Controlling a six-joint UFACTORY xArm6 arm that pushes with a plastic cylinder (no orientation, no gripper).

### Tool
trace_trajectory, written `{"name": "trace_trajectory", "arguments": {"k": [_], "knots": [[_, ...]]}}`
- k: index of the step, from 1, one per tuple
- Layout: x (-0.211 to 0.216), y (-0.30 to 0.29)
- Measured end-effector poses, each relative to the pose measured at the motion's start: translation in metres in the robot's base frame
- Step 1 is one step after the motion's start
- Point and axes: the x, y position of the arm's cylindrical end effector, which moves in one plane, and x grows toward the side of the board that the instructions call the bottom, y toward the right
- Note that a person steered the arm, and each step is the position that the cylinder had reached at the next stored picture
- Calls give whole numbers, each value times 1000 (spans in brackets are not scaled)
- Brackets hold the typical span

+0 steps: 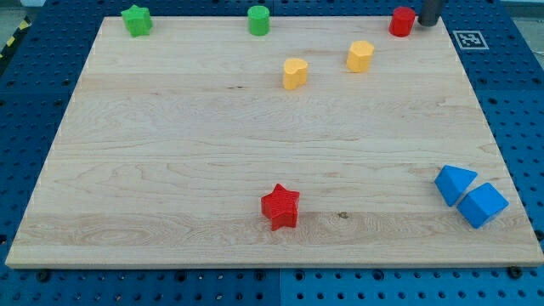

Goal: Place the red circle towards the left center

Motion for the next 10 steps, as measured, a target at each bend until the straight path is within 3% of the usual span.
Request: {"name": "trace_trajectory", "arguments": {"k": [4, 10], "knots": [[0, -48], [57, -85]]}}
